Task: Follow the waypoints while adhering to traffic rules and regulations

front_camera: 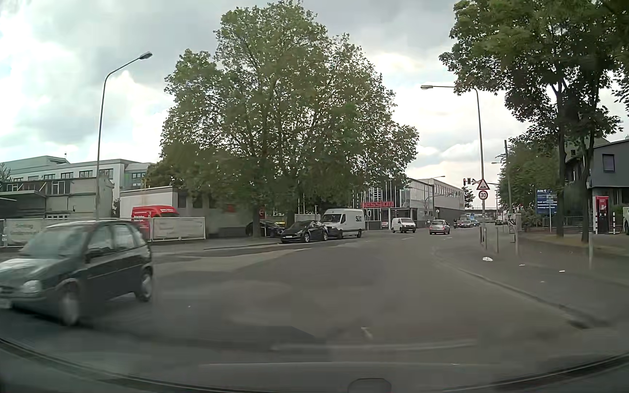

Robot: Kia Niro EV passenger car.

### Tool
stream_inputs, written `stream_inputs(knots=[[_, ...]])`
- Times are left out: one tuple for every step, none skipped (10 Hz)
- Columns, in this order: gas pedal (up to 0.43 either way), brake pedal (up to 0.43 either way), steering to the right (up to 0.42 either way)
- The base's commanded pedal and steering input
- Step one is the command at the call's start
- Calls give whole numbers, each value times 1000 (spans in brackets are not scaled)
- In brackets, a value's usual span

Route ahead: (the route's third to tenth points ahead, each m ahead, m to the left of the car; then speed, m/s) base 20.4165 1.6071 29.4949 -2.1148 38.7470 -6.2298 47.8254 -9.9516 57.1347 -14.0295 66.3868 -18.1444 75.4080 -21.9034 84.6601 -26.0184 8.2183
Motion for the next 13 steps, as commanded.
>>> stream_inputs(knots=[[0, 18, 47], [0, 18, 48], [0, 18, 48], [0, 18, 53], [0, 18, 54], [0, 18, 54], [0, 18, 55], [0, 18, 53], [0, 18, 52], [0, 18, 53], [0, 18, 52], [67, 18, 51], [157, 24, 49]])
